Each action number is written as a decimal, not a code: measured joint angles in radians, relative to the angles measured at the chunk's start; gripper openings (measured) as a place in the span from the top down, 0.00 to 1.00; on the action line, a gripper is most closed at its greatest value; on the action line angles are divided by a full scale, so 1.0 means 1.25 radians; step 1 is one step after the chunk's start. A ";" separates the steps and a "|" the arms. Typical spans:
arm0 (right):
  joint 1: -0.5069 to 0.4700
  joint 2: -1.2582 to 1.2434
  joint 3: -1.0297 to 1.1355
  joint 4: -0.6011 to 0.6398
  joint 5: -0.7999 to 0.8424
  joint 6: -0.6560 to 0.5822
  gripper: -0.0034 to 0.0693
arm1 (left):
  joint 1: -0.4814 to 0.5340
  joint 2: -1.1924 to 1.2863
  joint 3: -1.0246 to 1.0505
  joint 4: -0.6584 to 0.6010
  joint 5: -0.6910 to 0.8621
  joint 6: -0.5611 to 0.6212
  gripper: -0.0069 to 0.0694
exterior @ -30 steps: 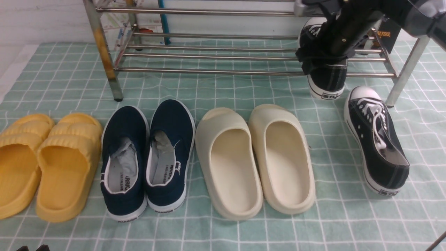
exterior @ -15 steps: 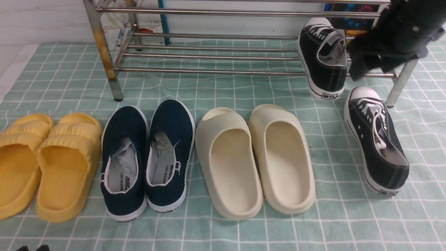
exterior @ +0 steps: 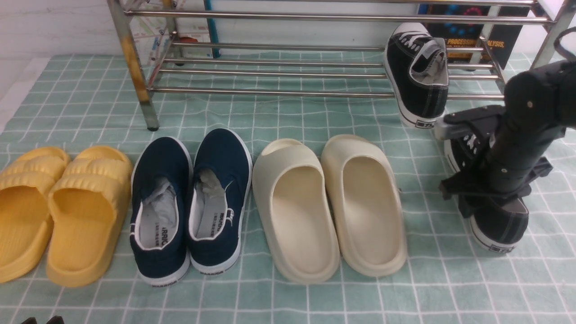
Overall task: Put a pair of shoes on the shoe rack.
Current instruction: Use the right arm to grab the shoe closest to it, then use the right arm to put a shoe into the shoe rack
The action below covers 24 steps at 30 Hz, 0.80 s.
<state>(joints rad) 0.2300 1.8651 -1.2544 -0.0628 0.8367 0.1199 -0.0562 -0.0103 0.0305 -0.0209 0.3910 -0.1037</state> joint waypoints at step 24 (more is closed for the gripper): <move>0.000 -0.146 -0.154 -0.073 0.216 -0.001 0.86 | 0.000 0.000 0.000 0.000 0.000 0.000 0.60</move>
<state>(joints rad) 0.2296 1.6823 -1.4465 -0.1538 1.1073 0.1191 -0.0562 -0.0103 0.0305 -0.0209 0.3910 -0.1037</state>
